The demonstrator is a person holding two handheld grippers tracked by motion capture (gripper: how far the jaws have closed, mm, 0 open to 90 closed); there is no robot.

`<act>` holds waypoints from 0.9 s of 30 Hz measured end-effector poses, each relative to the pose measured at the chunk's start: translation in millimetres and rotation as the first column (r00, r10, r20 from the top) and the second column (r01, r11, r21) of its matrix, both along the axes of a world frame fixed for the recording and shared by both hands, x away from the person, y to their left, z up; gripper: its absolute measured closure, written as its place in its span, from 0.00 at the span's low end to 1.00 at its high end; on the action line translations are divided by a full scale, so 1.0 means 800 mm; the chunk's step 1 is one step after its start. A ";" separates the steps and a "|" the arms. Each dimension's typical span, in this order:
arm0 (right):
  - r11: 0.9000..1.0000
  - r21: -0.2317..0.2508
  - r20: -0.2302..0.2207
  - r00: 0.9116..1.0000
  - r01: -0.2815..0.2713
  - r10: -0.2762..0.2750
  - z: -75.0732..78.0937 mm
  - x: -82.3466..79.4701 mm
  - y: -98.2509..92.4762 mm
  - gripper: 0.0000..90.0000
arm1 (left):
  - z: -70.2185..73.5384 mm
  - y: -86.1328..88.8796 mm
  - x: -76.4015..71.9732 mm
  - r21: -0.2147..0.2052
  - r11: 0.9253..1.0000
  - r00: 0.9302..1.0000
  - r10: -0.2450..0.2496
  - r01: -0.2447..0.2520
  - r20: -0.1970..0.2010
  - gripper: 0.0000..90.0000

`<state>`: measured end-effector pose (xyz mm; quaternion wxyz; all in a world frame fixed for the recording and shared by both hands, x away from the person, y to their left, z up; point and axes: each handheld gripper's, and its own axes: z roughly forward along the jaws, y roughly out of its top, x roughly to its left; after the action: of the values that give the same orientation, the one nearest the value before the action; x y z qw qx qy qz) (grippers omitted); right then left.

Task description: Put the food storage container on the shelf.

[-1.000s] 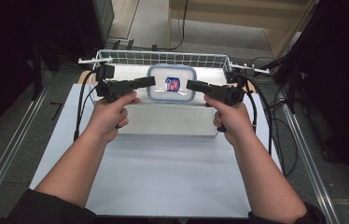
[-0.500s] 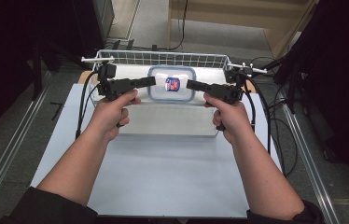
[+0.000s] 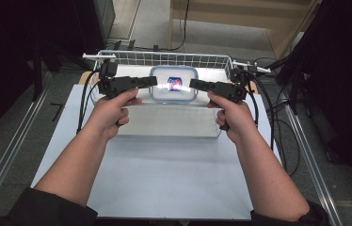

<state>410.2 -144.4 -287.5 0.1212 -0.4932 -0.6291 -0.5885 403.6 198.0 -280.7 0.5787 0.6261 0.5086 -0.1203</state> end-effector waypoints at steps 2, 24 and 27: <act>1.000 0.000 -0.009 1.000 -0.003 0.003 -0.001 0.001 0.000 0.63 | -0.001 0.000 0.001 0.001 1.000 1.000 -0.004 0.004 -0.005 0.62; 0.999 -0.006 -0.022 0.999 0.040 -0.040 -0.008 0.012 0.001 0.59 | -0.002 -0.015 0.011 0.061 0.997 0.998 0.042 -0.045 0.045 0.58; 0.999 -0.005 -0.023 0.999 0.047 -0.047 -0.009 0.014 0.001 0.59 | -0.002 -0.016 0.012 0.063 0.997 0.998 0.044 -0.047 0.051 0.57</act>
<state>421.1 -143.6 -294.5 0.1135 -0.5148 -0.6173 -0.5840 413.2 184.9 -282.4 0.5732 0.6354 0.5119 -0.0750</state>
